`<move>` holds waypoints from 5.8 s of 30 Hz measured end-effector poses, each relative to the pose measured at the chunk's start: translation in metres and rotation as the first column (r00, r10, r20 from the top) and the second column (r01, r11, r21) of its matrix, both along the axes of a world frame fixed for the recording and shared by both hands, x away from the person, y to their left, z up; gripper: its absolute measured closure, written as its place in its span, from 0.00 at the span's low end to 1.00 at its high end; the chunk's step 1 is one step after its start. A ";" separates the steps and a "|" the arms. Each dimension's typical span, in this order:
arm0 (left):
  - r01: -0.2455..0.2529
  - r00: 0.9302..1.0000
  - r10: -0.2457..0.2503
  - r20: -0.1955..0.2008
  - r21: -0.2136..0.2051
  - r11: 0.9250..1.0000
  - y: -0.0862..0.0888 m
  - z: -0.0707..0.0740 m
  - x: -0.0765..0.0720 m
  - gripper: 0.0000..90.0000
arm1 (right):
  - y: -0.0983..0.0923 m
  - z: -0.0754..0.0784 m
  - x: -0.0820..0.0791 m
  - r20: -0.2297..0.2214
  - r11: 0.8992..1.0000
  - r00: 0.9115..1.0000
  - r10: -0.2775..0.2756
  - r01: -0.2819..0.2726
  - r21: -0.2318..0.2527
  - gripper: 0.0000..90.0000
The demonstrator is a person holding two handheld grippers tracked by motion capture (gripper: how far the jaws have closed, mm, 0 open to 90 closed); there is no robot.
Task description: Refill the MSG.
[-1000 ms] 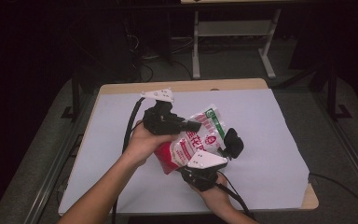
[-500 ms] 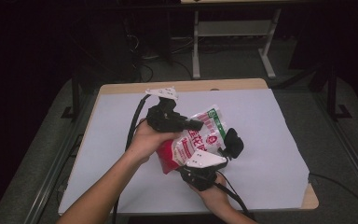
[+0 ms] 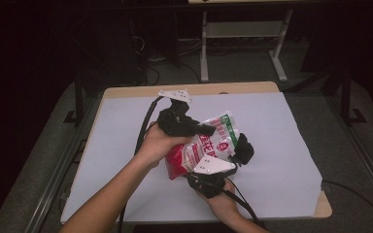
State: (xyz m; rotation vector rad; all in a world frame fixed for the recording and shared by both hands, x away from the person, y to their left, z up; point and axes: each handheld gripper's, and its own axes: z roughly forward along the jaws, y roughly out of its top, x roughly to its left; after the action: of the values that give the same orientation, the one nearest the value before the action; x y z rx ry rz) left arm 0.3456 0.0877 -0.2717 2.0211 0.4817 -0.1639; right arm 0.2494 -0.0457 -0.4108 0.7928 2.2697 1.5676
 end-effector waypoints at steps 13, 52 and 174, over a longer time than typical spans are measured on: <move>-0.004 1.000 0.004 -0.002 0.008 1.000 -0.002 -0.001 -0.001 1.00 | 0.001 0.000 0.000 0.008 1.000 1.000 0.019 -0.019 -0.009 1.00; -0.005 1.000 0.005 -0.018 0.034 0.999 -0.016 0.001 0.009 1.00 | -0.005 0.001 0.006 -0.004 1.000 1.000 0.001 0.000 0.014 1.00; -0.012 1.000 0.013 -0.015 0.069 0.998 -0.030 0.003 0.008 1.00 | -0.007 0.002 0.004 0.004 0.999 1.000 0.003 -0.003 0.047 1.00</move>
State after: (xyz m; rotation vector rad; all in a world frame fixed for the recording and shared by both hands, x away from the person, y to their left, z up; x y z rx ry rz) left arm 0.3533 0.0577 -0.2692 2.0855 0.5152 -0.1571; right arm 0.2538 -0.0525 -0.4088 0.7983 2.2402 1.6275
